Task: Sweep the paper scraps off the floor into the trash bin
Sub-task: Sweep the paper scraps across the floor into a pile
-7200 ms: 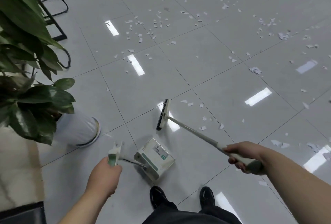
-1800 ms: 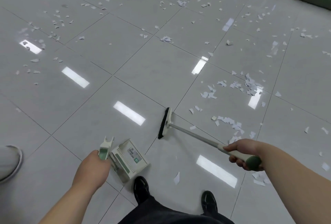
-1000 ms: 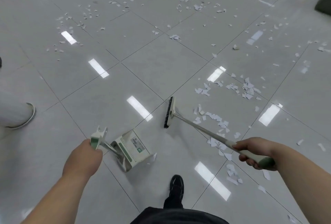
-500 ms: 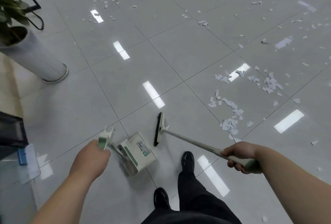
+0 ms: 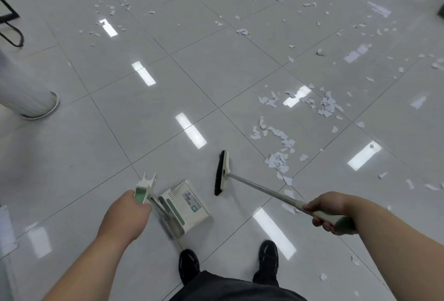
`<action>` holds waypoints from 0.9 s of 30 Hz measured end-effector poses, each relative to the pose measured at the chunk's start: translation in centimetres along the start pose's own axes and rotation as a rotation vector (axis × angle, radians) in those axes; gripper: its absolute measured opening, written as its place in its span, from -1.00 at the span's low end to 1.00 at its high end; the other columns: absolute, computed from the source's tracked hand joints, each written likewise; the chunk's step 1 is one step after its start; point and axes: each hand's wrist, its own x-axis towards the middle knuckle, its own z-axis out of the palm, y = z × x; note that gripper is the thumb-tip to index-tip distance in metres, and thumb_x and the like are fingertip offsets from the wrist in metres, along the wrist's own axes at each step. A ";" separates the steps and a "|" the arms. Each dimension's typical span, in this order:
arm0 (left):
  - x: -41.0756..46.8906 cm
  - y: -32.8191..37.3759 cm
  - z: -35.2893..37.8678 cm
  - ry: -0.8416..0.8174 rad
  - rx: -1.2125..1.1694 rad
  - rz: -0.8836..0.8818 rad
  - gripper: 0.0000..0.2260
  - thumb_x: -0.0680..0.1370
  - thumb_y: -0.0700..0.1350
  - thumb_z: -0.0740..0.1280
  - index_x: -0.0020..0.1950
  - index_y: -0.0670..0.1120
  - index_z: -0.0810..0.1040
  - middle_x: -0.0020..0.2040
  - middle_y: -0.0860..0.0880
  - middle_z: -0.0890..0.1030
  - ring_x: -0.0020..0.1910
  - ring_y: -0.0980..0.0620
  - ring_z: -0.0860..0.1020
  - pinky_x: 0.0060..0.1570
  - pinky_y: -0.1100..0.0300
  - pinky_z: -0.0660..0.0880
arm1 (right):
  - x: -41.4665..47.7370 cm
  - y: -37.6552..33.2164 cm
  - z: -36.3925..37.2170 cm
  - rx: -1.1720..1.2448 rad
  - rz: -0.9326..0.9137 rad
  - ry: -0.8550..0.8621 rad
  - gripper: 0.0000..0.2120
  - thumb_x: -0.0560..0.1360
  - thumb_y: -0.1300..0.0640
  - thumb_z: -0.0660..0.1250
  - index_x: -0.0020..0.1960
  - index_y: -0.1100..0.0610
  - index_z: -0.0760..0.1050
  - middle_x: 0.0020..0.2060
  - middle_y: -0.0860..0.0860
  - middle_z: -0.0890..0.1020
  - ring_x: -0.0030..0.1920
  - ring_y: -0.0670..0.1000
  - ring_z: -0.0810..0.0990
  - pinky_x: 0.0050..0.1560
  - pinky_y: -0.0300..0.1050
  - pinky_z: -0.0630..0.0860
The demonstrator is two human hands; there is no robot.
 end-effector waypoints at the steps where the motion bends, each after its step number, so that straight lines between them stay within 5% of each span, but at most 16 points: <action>1: -0.7 1.7 1.2 -0.002 0.018 0.018 -0.94 0.52 -0.18 0.24 -0.15 -0.12 0.46 -0.29 -0.13 0.54 -0.38 -0.16 0.47 -0.34 0.13 0.38 | 0.1 0.9 -1.8 0.011 -0.001 0.007 -0.75 0.59 0.04 0.33 0.20 0.14 0.48 -0.37 0.09 0.54 -0.51 0.00 0.37 -0.46 -0.25 0.32; 15: -9.6 17.9 14.8 -0.005 0.108 0.168 -0.93 0.53 -0.17 0.25 -0.07 -0.01 0.49 -0.22 -0.12 0.59 -0.28 -0.13 0.55 -0.32 0.13 0.41 | -1.4 12.5 -24.4 0.154 -0.009 0.173 -0.82 0.60 0.13 0.35 0.08 0.22 0.44 -0.36 0.14 0.48 -0.60 0.00 0.35 -0.58 -0.31 0.31; 27: -12.8 22.4 17.4 0.007 0.082 0.147 -0.88 0.49 -0.17 0.23 -0.06 0.02 0.50 -0.31 -0.08 0.56 -0.40 -0.10 0.49 -0.35 0.15 0.42 | 0.0 8.5 -28.2 0.191 -0.221 0.076 -0.81 0.60 0.05 0.32 0.14 0.13 0.47 -0.36 0.11 0.54 -0.53 -0.01 0.38 -0.50 -0.28 0.31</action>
